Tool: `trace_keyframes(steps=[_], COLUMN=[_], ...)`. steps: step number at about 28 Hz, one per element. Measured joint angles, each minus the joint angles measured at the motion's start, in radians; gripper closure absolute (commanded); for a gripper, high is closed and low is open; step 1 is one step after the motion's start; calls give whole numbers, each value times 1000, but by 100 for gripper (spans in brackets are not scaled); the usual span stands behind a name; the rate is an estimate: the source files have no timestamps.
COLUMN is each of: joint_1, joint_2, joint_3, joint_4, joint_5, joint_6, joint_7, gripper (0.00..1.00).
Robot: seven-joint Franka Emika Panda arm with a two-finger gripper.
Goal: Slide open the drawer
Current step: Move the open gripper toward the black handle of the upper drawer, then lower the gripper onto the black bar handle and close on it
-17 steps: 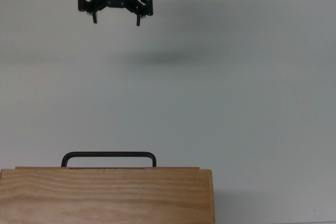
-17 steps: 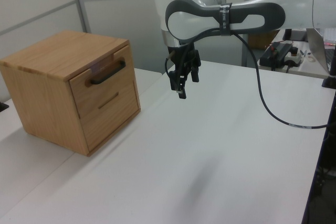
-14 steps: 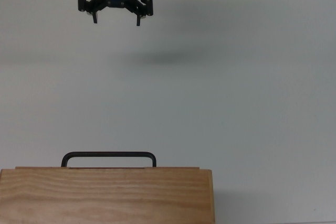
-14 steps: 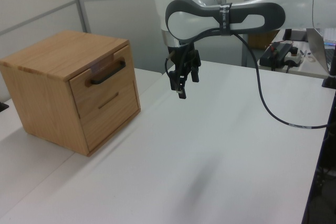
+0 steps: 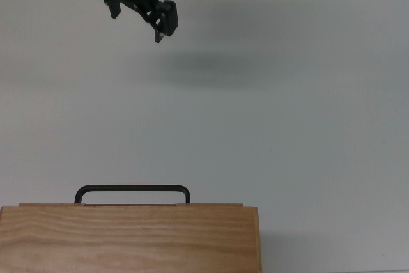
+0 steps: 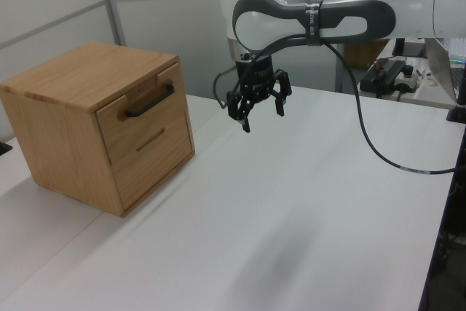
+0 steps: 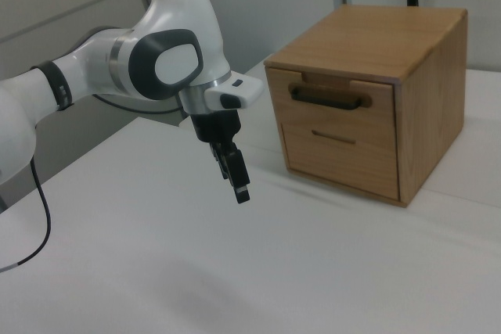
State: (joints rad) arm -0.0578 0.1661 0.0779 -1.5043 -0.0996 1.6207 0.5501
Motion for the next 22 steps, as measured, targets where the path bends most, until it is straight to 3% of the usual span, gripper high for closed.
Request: trace_keyframes(steps=[5, 11, 16, 22], joint_1=[2, 9, 10, 9], joint_2=[5, 28, 49, 69], joint_3=[5, 7, 7, 7], joint_4=[0, -2, -2, -2], joint_5=[3, 3, 3, 3], joint_6=[64, 216, 334, 479], joint_7=[261, 678, 874, 1013], gripper=[0, 0, 0, 0])
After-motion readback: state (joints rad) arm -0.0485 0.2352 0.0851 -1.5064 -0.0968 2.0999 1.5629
